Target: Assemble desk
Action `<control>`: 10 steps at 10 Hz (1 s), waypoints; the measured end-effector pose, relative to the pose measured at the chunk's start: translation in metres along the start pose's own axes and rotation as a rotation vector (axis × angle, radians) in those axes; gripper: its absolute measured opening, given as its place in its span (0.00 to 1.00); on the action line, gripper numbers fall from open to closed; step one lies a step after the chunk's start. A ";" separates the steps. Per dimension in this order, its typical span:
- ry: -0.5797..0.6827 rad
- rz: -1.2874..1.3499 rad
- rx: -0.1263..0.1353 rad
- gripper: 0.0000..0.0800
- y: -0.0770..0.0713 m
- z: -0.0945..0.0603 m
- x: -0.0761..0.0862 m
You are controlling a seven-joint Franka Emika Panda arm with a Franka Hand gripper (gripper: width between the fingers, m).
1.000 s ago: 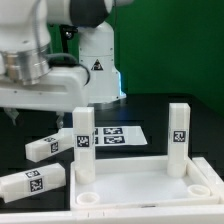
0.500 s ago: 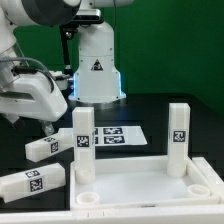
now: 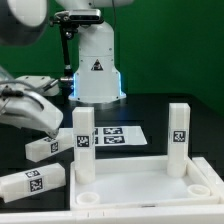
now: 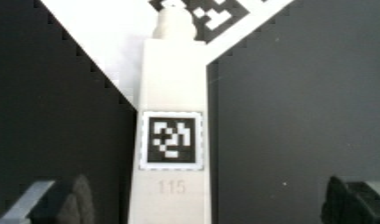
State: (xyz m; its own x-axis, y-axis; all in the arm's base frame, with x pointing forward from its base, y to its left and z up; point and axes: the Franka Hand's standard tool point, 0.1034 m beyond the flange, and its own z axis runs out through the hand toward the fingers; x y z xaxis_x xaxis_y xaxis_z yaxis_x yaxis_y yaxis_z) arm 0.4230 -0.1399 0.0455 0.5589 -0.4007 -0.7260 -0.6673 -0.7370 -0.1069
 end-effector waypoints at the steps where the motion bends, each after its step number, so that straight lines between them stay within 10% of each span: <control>1: -0.076 0.004 -0.001 0.81 0.000 0.002 -0.002; 5: -0.165 0.017 0.000 0.81 0.006 -0.001 0.023; 10: -0.280 0.078 0.053 0.81 0.020 0.034 0.024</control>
Offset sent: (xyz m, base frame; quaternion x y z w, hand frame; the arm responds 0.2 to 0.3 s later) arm 0.0366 -0.0254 -0.0056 0.0183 -0.0233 -0.0247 0.9993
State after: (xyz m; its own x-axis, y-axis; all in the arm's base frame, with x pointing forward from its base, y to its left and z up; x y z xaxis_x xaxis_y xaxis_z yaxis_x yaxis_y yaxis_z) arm 0.4057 -0.1458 0.0029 0.3528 -0.2839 -0.8916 -0.7317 -0.6777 -0.0737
